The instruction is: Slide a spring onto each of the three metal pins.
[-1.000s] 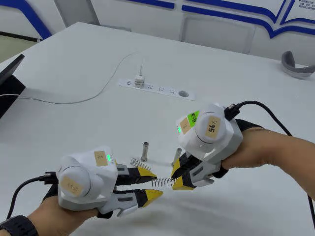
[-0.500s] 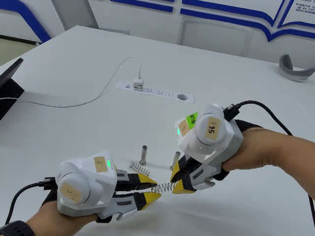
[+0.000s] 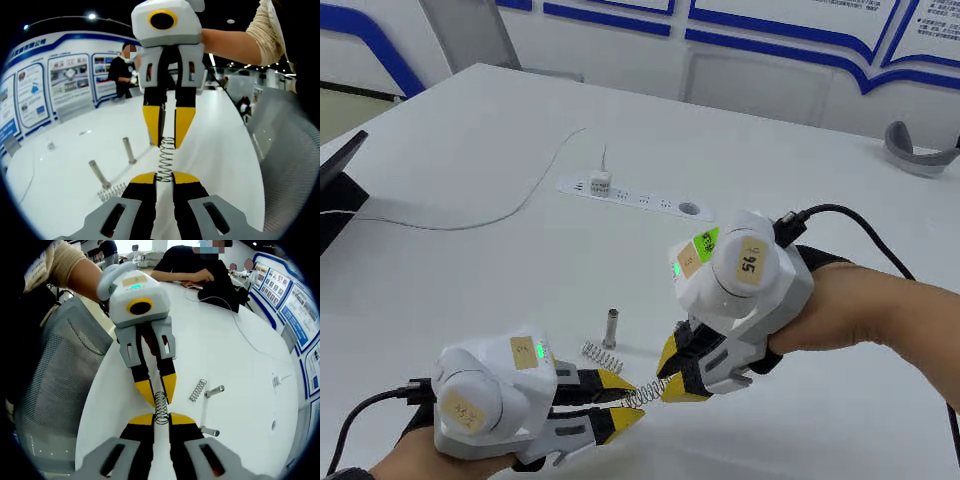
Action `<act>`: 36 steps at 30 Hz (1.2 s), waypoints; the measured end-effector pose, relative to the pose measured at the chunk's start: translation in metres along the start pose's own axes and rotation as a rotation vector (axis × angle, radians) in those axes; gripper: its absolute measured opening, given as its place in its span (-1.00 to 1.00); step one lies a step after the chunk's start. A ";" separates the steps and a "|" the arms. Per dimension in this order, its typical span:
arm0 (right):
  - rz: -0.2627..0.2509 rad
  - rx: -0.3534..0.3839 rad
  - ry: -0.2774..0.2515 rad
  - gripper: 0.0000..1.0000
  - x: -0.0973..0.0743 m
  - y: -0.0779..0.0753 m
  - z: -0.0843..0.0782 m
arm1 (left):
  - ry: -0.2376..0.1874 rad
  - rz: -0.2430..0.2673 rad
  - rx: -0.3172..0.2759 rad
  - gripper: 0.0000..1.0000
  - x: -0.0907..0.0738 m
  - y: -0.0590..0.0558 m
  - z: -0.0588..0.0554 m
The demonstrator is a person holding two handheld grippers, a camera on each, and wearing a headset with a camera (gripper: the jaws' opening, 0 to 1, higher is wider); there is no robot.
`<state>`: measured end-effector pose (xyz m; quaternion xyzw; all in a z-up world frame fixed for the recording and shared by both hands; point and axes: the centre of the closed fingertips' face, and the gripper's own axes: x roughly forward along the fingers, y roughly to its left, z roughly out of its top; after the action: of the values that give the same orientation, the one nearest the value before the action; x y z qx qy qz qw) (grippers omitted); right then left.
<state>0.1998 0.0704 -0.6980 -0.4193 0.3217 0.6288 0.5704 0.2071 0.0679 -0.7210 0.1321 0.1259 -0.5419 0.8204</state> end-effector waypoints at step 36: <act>-0.011 0.013 -0.033 -0.71 -0.002 -0.002 0.019 | -0.018 0.001 -0.013 -0.79 0.003 -0.003 0.001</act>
<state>0.1988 0.0866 -0.6873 -0.4068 0.3139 0.6304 0.5819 0.2055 0.0635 -0.7210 0.1220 0.1220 -0.5416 0.8227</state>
